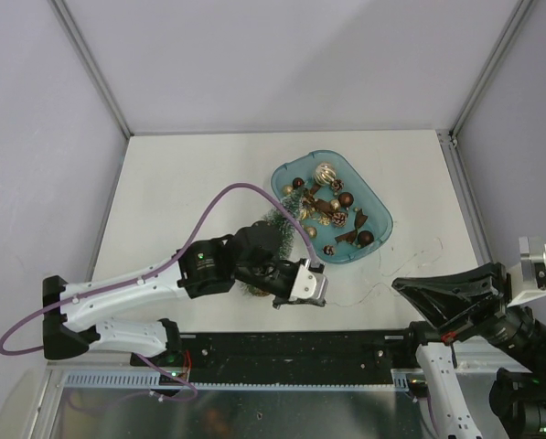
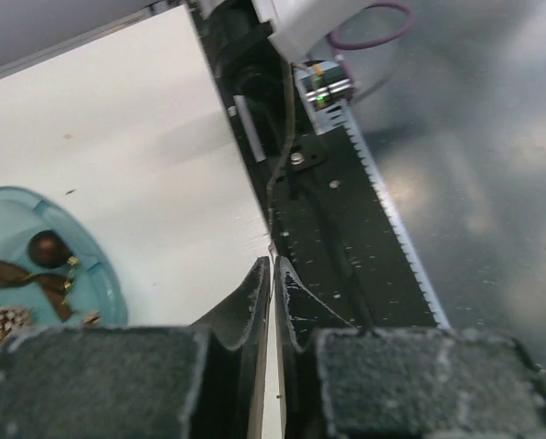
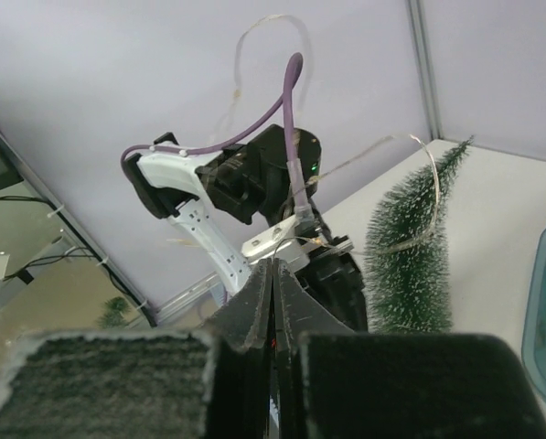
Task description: Decorate the small christmas tree
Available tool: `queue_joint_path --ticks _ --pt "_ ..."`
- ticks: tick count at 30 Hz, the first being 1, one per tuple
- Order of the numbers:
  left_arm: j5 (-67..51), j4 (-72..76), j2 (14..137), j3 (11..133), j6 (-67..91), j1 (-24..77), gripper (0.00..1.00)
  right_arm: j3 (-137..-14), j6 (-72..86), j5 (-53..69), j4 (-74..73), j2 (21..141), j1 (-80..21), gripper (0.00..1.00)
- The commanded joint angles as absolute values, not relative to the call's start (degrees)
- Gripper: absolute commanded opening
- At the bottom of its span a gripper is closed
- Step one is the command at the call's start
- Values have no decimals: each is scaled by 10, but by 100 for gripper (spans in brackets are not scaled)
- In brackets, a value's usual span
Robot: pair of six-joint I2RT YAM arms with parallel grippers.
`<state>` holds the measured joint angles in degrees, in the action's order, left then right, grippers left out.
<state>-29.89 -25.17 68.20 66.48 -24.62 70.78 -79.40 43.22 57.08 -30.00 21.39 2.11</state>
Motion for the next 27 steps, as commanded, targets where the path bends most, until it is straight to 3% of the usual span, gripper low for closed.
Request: queue_joint_path --ticks 1,14,27 --pt "-408 -271 670 699 -174 711 4 -799 400 540 -294 250 16 0" --pt "-513 -302 523 653 -103 610 0 -814 488 573 -114 319 30 0" --pt "-416 -290 397 562 -117 535 0 -802 586 575 47 367 56 0"
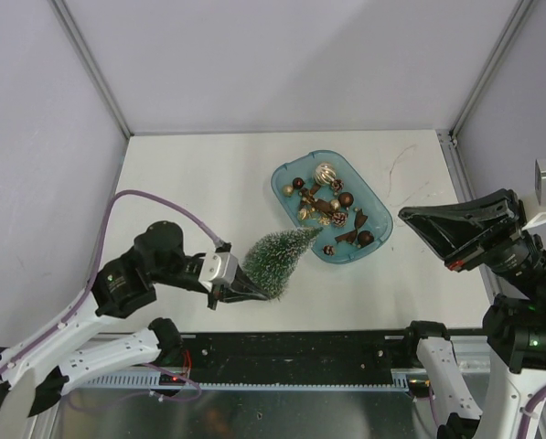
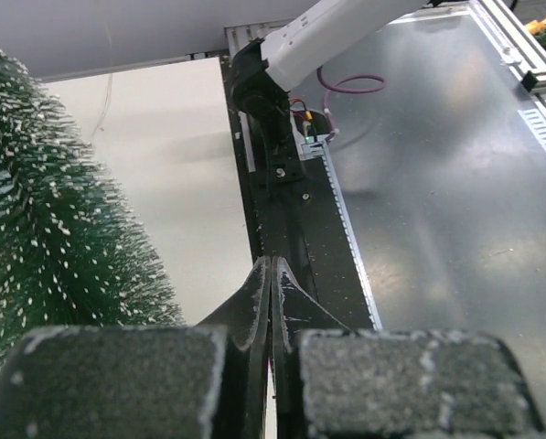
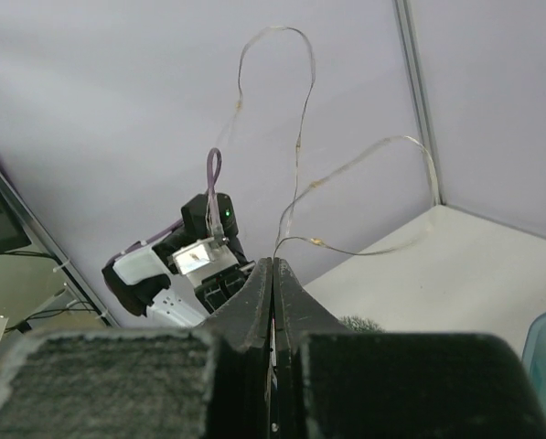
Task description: Decorate the small christmas tree
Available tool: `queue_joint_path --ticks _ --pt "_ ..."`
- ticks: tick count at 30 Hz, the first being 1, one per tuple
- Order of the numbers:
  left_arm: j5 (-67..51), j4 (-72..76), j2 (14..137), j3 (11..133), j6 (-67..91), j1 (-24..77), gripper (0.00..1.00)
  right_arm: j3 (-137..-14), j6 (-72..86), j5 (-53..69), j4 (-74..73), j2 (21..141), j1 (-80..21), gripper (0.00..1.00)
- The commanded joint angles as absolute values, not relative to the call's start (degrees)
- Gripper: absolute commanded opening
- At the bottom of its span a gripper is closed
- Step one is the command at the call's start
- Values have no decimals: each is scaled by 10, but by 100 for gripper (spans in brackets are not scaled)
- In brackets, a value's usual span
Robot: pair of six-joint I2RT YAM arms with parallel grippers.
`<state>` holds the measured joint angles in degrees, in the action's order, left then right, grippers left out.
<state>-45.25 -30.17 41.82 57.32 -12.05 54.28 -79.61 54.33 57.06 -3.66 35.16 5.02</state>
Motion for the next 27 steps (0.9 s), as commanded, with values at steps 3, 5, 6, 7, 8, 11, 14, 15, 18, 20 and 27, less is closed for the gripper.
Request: queue_joint_path --ticks 3,5,6,7,8,11,14,15,18,20,27 --pt "-402 -267 386 550 -107 524 0 -802 585 573 56 377 56 0" --pt "-397 -257 385 546 -103 520 0 -802 584 572 69 387 54 0" --pt "-396 -253 385 546 -101 518 0 -802 587 570 78 392 54 0" --pt "-394 -250 386 546 -100 516 0 -800 591 571 95 400 54 0" --pt "-391 -245 389 548 -98 515 0 -798 599 574 112 405 54 0" --pt "-389 -233 401 563 -88 507 0 -797 593 590 126 409 49 0" --pt "-413 -226 420 582 -69 504 8 -793 475 578 -12 386 37 0" --pt "-430 -223 428 587 -60 504 12 -778 439 566 -67 371 33 0" --pt "-469 -207 447 594 -26 504 19 -719 356 533 -175 321 17 0" --pt "-481 -195 463 598 -10 512 21 -698 324 517 -228 292 6 0" --pt "-436 -170 546 646 -32 576 34 -692 325 559 -285 231 -19 0"
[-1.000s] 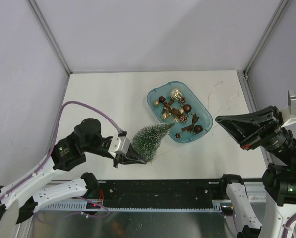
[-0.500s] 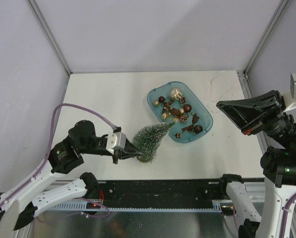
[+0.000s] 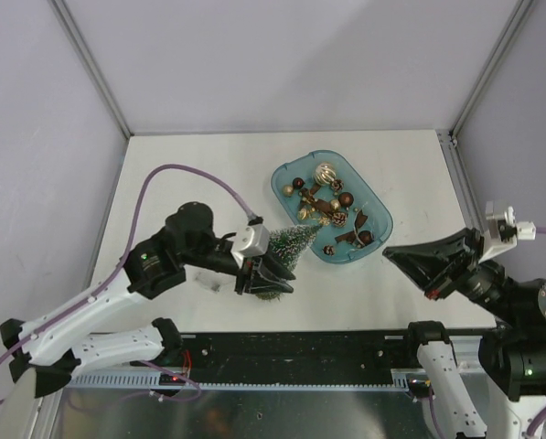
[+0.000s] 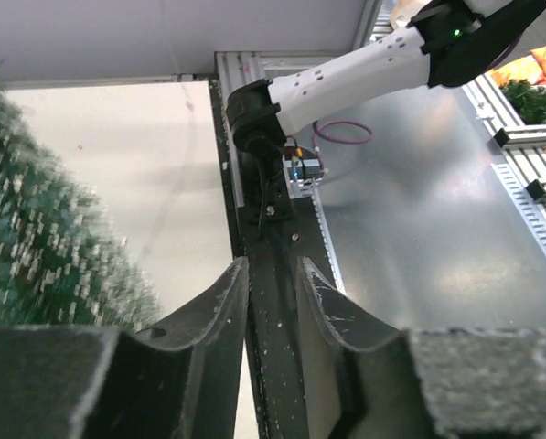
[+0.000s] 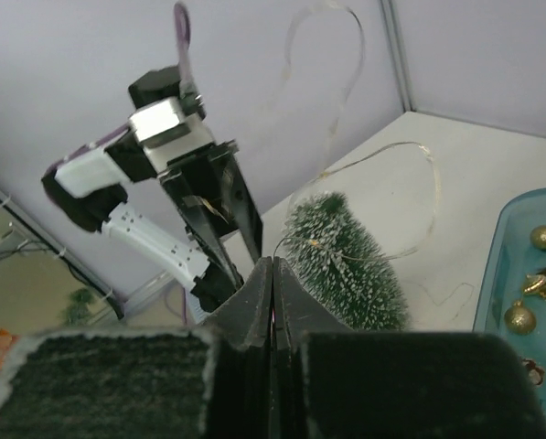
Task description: Decorate the small christmas tree
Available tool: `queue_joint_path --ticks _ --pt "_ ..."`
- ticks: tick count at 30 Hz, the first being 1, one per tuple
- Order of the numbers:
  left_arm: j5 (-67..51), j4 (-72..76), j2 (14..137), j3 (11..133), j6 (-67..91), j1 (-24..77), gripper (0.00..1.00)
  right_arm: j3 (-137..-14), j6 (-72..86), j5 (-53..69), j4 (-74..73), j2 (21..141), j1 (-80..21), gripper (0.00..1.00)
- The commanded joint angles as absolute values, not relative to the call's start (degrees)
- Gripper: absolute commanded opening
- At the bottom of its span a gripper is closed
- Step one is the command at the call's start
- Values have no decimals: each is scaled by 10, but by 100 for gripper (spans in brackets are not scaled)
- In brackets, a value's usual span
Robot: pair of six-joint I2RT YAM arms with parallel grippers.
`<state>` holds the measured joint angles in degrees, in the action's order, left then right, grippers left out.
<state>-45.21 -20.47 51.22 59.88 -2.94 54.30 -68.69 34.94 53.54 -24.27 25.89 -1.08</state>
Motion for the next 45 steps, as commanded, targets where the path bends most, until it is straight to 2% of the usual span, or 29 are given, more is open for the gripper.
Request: queue_joint_path --ticks 1,8,15,18,25,27,32,34,35,40,41,45 --pt "-424 -170 558 653 -37 586 36 -693 329 571 -279 227 -20 0" --pt "-377 -198 632 713 -100 647 46 -699 326 631 -270 208 -40 0" --pt "-323 -221 677 694 -171 734 53 -703 374 660 -209 206 -43 0" --pt "-279 -221 689 695 -189 747 58 -704 384 664 -192 210 -45 0" --pt "-139 -168 704 697 -176 752 62 -704 394 666 -172 212 -48 0" --pt "-138 -163 704 700 -170 753 61 -704 389 664 -176 212 -49 0" --pt "-233 -185 686 676 -168 757 62 -707 377 658 -189 215 -51 0" --pt "-244 -187 684 667 -169 758 59 -711 376 657 -187 219 -52 0" --pt "-252 -188 684 664 -172 758 53 -713 377 656 -183 221 -53 0" --pt "-333 -238 685 673 -191 760 12 -716 404 658 -125 241 -49 0" --pt "-349 -251 682 677 -196 760 7 -718 411 659 -105 248 -48 0" --pt "-374 -288 664 693 -210 753 1 -727 409 657 -60 287 -47 0"
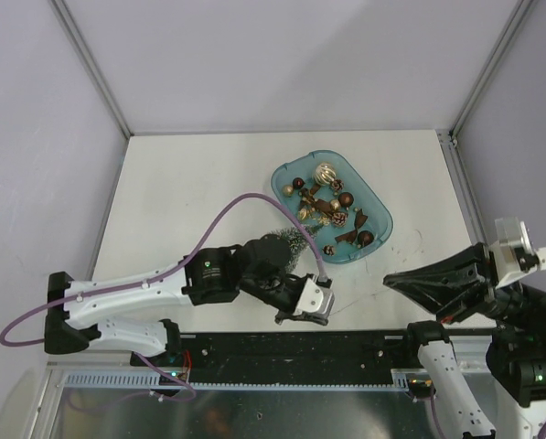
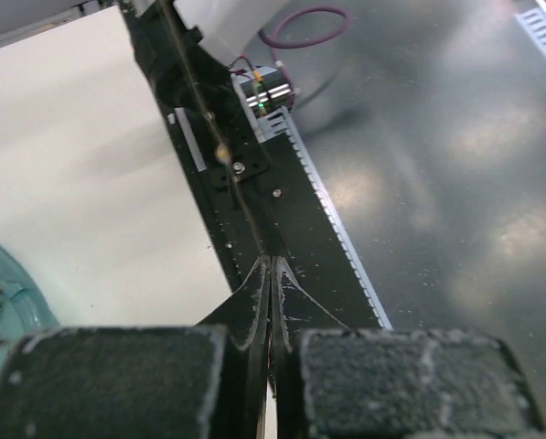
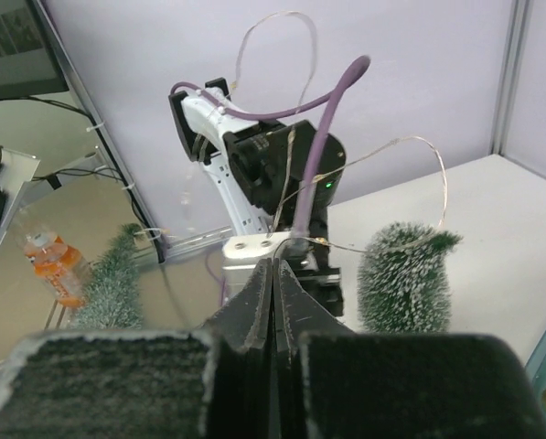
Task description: Decorate the small christmas tree
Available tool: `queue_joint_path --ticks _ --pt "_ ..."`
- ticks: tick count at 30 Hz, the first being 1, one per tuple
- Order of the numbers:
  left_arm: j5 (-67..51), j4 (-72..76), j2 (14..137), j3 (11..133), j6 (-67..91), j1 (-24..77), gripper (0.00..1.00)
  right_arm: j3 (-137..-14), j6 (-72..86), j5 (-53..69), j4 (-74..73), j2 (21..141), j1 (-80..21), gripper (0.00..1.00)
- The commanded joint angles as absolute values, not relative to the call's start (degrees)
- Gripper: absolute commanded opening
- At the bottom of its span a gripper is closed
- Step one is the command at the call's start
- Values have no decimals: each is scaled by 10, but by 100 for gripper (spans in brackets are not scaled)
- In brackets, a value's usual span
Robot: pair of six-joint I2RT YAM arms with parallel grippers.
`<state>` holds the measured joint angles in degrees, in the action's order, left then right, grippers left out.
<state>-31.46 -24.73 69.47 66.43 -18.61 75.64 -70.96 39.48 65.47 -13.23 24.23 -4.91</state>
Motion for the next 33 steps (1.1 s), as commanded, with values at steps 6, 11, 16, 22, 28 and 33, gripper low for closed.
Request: queue_joint_path --ticks 6,11,16,22,28,33 --pt "-401 -295 643 714 -191 701 0 -729 379 631 3 357 -35 0" --pt "-421 -295 621 705 -174 675 0 -731 395 581 99 411 -33 0" --pt "-431 -298 601 690 -172 657 0 -814 241 479 -28 505 -170 0" --pt "-443 -302 574 670 -164 634 0 -1045 -28 225 -287 661 -492 0" --pt "-465 -303 531 629 -145 619 0 -1077 -49 192 -305 697 -535 0" --pt "-469 -303 490 596 -143 604 0 -1080 -53 176 -293 729 -546 0"
